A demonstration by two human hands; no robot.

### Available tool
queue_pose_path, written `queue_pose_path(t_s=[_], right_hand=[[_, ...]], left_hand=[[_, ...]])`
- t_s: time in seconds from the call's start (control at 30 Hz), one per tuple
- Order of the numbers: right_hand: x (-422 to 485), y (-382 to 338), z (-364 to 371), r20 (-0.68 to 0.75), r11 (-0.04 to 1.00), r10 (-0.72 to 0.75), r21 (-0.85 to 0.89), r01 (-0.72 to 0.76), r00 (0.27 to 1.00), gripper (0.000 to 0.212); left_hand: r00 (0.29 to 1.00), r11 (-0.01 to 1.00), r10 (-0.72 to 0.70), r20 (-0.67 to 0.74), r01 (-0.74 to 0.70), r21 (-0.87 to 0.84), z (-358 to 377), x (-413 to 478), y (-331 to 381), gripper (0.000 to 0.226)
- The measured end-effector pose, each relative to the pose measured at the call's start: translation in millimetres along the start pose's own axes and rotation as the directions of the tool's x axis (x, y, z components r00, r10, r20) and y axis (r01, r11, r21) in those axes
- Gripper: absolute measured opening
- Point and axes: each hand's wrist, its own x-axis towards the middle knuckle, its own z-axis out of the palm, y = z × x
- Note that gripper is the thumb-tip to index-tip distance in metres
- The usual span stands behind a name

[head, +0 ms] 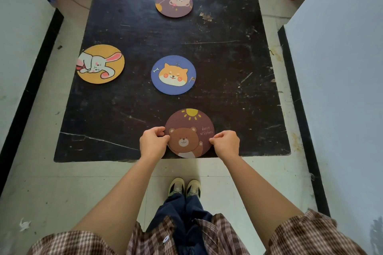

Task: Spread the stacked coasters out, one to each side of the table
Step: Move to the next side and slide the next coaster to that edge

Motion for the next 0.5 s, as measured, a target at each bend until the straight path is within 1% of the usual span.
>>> queue_pose_path(t_s=[0.23, 0.5], right_hand=[[1.2, -0.3, 1.6, -0.015, 1.000, -0.006, 0.000, 0.006, 1.000, 0.007], [1.3, 2.8, 4.2, -0.008, 1.000, -0.008, -0.011, 0.007, 1.000, 0.009]], left_hand=[[0.999, 1.000, 0.028, -0.022, -0.028, -0.012, 2.1, 0.4, 3.3, 0.041], [0.999, 0.999, 0.035, -0.013, -0.035, -0.004, 1.4, -0.5, 1.0, 0.042]])
